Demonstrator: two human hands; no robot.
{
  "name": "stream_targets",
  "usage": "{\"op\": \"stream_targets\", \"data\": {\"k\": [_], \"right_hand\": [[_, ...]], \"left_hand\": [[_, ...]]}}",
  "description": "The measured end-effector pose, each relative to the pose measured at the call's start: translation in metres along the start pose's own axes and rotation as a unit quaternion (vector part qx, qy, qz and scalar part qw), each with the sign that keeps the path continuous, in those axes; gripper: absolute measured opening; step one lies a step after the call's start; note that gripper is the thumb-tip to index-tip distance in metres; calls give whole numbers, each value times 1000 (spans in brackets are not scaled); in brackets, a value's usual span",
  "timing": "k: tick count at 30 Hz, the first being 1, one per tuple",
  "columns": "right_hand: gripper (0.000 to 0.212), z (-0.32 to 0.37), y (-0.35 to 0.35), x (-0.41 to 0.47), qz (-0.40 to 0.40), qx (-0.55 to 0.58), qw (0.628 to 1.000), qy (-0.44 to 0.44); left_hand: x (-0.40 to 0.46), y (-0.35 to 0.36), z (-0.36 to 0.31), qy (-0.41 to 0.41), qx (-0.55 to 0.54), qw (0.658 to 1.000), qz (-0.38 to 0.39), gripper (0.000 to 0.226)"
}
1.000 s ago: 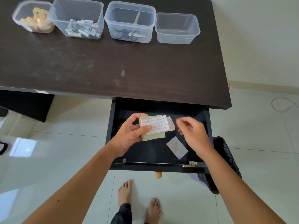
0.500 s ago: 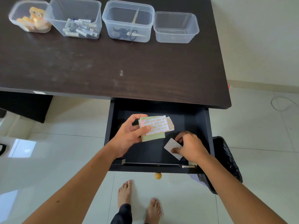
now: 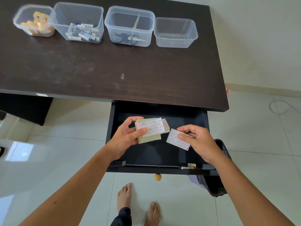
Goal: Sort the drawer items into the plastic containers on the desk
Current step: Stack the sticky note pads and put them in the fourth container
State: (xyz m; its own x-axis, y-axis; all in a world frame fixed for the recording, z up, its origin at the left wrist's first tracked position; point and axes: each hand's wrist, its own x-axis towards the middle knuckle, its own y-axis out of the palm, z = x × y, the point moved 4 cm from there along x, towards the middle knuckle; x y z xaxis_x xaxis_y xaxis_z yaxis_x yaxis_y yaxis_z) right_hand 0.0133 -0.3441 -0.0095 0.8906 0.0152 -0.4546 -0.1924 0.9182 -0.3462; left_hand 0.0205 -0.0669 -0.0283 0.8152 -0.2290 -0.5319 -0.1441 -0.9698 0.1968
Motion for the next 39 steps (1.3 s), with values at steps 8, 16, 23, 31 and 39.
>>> {"op": "stream_targets", "data": {"k": [8, 16, 23, 31, 39], "right_hand": [[20, 36, -13, -10, 5, 62, 998, -30], [12, 77, 11, -3, -4, 18, 998, -57], [11, 87, 30, 3, -19, -36, 995, -94], [51, 82, 38, 6, -31, 26, 999, 13], [29, 108, 51, 4, 83, 174, 980, 58]], "left_hand": [[-7, 0, -11, 9, -2, 1000, 1, 47], [-16, 9, -23, 10, 5, 999, 39, 61], [-17, 5, -29, 7, 13, 999, 52, 69], [-18, 0, -37, 11, 1, 999, 52, 68], [-23, -8, -62, -2, -24, 999, 33, 75]]}}
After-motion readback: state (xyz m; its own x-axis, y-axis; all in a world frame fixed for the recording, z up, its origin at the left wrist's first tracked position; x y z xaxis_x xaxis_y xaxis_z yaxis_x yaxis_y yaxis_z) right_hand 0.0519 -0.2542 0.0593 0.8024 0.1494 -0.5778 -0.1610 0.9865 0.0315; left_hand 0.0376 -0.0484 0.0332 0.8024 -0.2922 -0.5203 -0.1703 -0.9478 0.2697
